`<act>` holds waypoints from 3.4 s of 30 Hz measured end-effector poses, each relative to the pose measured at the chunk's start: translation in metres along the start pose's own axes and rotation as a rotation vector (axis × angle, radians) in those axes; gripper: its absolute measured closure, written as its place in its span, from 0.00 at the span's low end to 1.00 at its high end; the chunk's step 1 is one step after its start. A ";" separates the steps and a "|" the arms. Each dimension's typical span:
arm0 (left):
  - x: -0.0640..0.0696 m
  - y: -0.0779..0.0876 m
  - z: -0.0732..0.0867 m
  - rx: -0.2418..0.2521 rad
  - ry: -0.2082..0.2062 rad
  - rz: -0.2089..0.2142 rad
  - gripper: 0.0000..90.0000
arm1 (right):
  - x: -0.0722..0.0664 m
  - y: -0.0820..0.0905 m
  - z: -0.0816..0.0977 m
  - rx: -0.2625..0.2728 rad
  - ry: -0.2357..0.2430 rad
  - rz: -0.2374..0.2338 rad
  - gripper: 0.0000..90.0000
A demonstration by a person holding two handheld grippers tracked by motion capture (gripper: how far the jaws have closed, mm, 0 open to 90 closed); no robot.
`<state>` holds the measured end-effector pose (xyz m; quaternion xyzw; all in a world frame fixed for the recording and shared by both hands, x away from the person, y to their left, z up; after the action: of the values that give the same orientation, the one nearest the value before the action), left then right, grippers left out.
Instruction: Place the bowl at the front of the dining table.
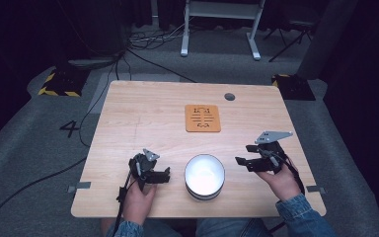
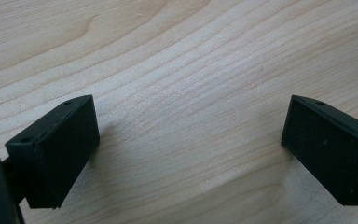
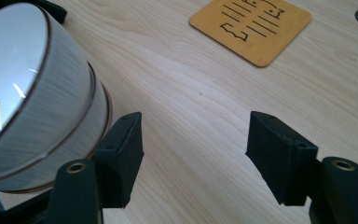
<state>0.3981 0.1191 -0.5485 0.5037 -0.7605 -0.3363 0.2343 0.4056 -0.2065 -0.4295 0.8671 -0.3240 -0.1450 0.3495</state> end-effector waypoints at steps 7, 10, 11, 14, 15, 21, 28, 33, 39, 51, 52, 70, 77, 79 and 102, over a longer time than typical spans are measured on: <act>0.000 0.000 0.000 0.000 0.000 -0.001 0.05 | -0.014 0.001 -0.024 0.012 0.049 -0.032 0.40; 0.000 0.000 0.000 -0.001 -0.003 -0.002 0.05 | -0.019 0.000 -0.031 0.015 0.061 -0.043 0.40; 0.000 0.000 0.000 0.000 -0.002 -0.004 0.05 | -0.024 -0.002 -0.037 0.009 0.073 -0.051 0.40; 0.000 0.000 0.000 -0.001 -0.001 0.000 0.05 | -0.027 -0.003 -0.041 0.008 0.081 -0.058 0.40; 0.000 0.000 0.000 -0.001 -0.001 -0.003 0.05 | -0.031 -0.005 -0.047 0.010 0.093 -0.069 0.40; -0.001 0.000 0.000 -0.002 -0.002 -0.006 0.05 | -0.044 -0.017 -0.056 -0.004 0.122 -0.102 0.40; 0.000 0.000 0.000 -0.001 -0.004 -0.004 0.05 | -0.060 -0.037 -0.057 -0.067 0.141 -0.167 0.48; 0.000 0.000 0.000 -0.003 -0.002 -0.003 0.05 | -0.067 -0.051 -0.054 -0.130 0.178 -0.174 0.60; 0.000 0.000 0.000 -0.003 -0.002 -0.005 0.05 | -0.069 -0.065 -0.050 -0.197 0.197 -0.195 0.78; 0.000 0.000 0.000 -0.001 -0.002 -0.003 0.05 | -0.064 -0.064 -0.052 -0.203 0.229 -0.186 0.91; 0.000 0.000 0.000 -0.001 -0.002 -0.003 0.05 | -0.063 -0.064 -0.052 -0.206 0.230 -0.184 0.91; -0.001 0.000 0.000 -0.001 -0.002 -0.005 0.05 | -0.056 -0.038 -0.070 -0.186 0.158 -0.163 0.91; 0.000 0.000 0.000 -0.001 -0.001 -0.006 0.05 | -0.052 -0.030 -0.085 -0.155 0.135 -0.159 0.91; -0.001 0.000 0.000 0.000 -0.005 -0.006 0.05 | -0.051 -0.030 -0.089 -0.145 0.135 -0.163 0.91; -0.001 -0.002 -0.002 0.002 0.009 -0.019 0.05 | -0.024 -0.032 -0.136 -0.117 0.051 -0.093 0.91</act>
<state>0.4009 0.1185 -0.5482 0.5125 -0.7550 -0.3353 0.2342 0.4673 -0.1032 -0.3540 0.8627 -0.2653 -0.1578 0.4006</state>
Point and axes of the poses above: each handheld gripper's, and its own axes: y roughly backward along the jaws, z roughly out of its underside, x roughly to its right, the point moved 6 cm from there along -y, roughly forward along the jaws, and after that the axes turned 1 degree about -z, right-handed, at the moved point
